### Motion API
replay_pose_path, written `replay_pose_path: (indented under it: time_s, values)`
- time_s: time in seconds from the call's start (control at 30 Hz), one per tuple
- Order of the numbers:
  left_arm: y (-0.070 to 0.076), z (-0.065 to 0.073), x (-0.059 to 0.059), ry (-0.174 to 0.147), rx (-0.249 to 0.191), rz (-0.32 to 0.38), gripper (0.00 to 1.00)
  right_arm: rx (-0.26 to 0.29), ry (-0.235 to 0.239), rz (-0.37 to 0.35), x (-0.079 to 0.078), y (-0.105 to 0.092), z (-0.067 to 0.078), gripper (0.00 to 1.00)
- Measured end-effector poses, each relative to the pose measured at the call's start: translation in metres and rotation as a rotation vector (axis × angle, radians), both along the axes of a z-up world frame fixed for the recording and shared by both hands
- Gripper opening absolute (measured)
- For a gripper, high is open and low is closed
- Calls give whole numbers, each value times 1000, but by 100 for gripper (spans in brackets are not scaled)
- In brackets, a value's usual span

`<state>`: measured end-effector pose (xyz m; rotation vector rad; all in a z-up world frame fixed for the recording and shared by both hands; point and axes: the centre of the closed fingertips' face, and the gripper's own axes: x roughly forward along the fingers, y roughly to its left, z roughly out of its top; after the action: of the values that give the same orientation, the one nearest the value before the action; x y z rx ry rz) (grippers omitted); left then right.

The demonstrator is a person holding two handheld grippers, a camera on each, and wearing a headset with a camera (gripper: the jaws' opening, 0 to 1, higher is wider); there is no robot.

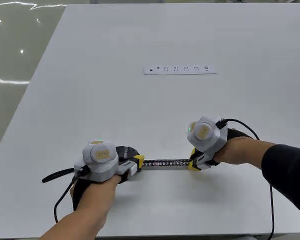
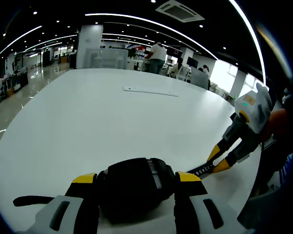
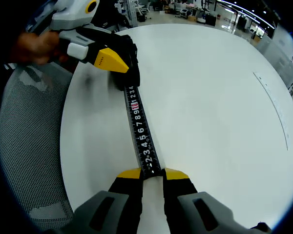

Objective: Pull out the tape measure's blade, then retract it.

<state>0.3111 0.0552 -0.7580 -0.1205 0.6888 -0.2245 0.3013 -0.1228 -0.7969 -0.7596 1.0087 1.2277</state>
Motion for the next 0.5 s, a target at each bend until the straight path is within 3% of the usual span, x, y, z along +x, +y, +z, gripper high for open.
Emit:
replay_pose_path:
  time_s: [0.5]
  values:
    - [1, 0, -1, 1, -2, -1, 58, 2, -7, -2, -1, 6, 0, 11]
